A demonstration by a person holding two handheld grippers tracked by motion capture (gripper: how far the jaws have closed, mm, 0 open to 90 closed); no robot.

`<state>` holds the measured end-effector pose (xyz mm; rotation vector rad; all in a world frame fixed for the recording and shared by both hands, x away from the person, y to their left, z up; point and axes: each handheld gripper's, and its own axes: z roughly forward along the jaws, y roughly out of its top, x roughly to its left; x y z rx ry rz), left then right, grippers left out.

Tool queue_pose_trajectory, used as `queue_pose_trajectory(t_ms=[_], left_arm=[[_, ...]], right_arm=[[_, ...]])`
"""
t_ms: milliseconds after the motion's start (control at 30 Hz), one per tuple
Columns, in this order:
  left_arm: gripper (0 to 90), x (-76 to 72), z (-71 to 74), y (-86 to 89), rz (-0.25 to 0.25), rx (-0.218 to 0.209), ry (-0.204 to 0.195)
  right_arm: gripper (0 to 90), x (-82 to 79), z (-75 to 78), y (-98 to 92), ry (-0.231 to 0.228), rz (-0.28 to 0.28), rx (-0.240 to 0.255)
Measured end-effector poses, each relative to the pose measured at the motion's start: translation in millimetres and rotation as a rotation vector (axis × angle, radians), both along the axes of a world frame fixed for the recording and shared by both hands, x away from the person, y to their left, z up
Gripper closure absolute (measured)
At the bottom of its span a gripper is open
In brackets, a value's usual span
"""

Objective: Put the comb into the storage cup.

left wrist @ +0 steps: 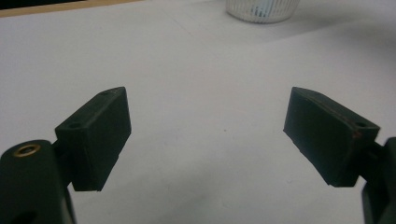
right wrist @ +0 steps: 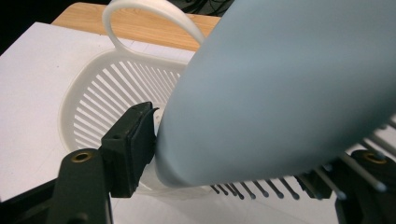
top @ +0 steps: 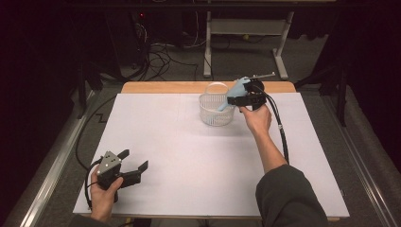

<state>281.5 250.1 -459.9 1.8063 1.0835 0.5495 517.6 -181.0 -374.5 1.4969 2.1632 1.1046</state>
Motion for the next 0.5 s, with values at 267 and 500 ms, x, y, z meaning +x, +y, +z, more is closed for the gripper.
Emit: queue_pose_trajectory(t_ms=[267, 500], left_arm=[[15.9, 2.7, -0.1, -1.6, -0.009, 0.0, 0.001], [15.9, 4.3, 0.0, -2.8, -0.013, -0.001, 0.0]], right_arm=[[31.3, -5.9, 0.5, -3.8, -0.005, 0.009, 0.011], [31.3, -11.8, 0.9, -6.9, -0.02, 0.009, 0.018]])
